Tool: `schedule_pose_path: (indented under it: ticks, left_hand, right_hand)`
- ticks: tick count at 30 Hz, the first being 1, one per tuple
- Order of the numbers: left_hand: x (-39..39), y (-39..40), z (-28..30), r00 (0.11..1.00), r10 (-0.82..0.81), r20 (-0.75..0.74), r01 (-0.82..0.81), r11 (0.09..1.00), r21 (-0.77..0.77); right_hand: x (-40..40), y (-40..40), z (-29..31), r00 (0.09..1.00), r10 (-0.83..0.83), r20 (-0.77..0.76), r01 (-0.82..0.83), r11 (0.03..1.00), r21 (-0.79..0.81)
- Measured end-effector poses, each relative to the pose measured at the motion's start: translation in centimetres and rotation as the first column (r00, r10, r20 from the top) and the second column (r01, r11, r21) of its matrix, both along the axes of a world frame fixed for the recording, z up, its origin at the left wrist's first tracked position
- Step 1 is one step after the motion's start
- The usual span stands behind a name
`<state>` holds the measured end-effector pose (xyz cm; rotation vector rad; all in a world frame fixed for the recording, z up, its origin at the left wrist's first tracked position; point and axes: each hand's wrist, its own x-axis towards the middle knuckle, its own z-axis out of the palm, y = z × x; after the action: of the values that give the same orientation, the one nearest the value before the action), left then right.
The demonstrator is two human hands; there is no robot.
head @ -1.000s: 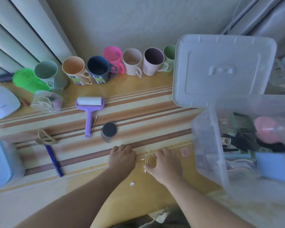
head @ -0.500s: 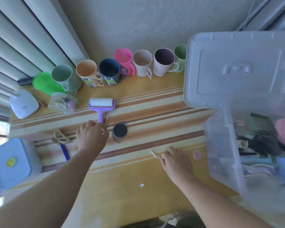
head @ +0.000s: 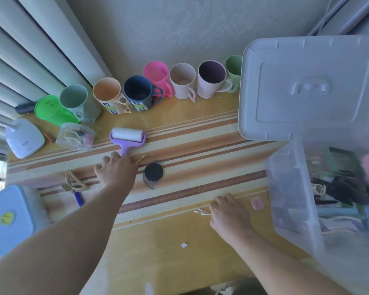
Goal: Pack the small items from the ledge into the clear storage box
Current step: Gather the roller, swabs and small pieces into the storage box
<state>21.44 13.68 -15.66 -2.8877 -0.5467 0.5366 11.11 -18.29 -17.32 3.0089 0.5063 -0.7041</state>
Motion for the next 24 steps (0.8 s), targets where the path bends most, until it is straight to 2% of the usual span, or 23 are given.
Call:
schedule_pose_path:
  ticks: [5,9,13,17,20,22,24]
  left_hand:
    - [-0.4,0.1,-0.2,0.998,0.031,-0.061,-0.032,0.999,-0.012]
    - [-1.4,-0.4,-0.1,0.995,-0.082,-0.061,0.079,0.995,-0.053]
    - [-3.2,-2.1,0.9,0.999,0.036,0.029,-0.029,0.978,-0.208]
    - [-5.2,-4.4,2.2,0.991,0.106,0.081,-0.071,0.934,-0.351]
    - [-6.8,-6.0,2.7,0.988,0.099,0.116,-0.043,0.911,-0.41]
    - [-7.7,-7.0,3.0,0.987,0.081,0.141,-0.014,0.906,-0.423]
    - [-8.3,-7.9,3.8,0.982,0.085,0.167,-0.004,0.899,-0.438]
  right_hand:
    - [0.1,0.0,0.3,0.997,-0.035,-0.068,0.034,0.999,-0.023]
    - [0.0,0.1,0.9,0.996,-0.02,-0.083,0.015,0.998,-0.067]
    - [0.3,0.4,1.4,0.986,0.051,-0.161,-0.069,0.992,-0.107]
    - [-0.6,-0.2,0.9,0.989,0.058,-0.134,-0.071,0.993,-0.098]
    - [-1.5,-1.2,-0.4,0.991,0.052,-0.121,-0.067,0.99,-0.128]
    - [-1.3,-0.8,1.6,0.984,0.088,-0.152,-0.11,0.984,-0.141]
    - [-0.6,0.0,4.3,0.983,0.093,-0.16,-0.107,0.991,-0.084]
